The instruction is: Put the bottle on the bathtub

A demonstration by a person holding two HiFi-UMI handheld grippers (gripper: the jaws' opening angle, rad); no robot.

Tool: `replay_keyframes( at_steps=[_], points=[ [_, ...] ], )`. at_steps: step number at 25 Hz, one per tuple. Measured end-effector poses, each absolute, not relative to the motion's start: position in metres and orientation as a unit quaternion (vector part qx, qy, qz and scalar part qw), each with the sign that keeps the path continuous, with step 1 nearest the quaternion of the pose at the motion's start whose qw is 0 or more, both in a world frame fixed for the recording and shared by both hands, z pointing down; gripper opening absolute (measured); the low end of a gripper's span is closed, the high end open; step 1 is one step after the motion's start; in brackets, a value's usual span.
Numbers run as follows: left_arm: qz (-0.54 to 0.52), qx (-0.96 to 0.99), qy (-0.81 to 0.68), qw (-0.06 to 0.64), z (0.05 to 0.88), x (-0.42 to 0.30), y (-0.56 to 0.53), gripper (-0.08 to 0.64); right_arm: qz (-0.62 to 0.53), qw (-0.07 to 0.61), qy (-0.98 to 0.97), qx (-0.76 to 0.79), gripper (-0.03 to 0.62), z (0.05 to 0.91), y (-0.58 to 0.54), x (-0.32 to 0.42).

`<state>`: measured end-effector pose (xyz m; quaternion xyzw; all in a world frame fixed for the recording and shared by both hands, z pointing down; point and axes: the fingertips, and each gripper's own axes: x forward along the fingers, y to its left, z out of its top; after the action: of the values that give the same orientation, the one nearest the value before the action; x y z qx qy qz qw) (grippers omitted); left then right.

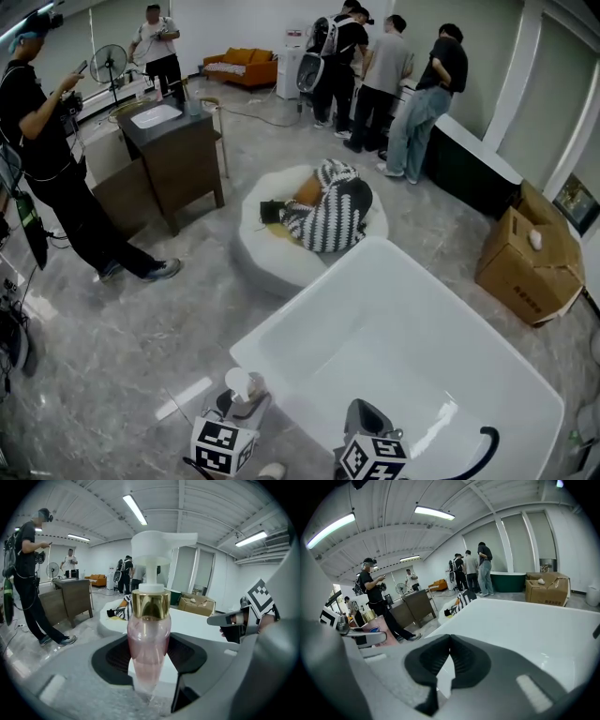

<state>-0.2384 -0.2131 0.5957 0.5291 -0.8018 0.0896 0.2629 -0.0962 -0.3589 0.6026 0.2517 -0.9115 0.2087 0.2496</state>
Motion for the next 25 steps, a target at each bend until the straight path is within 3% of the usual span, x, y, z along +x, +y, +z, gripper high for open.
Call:
replay_keyframes(
  at_steps=[25],
  points=[
    [0.116,0.537,-0.791,0.269,0.670,-0.300,-0.254,0.227,0.235,0.261,-0.900,0.259,0.003,0.673,-0.382,-0.150]
  ],
)
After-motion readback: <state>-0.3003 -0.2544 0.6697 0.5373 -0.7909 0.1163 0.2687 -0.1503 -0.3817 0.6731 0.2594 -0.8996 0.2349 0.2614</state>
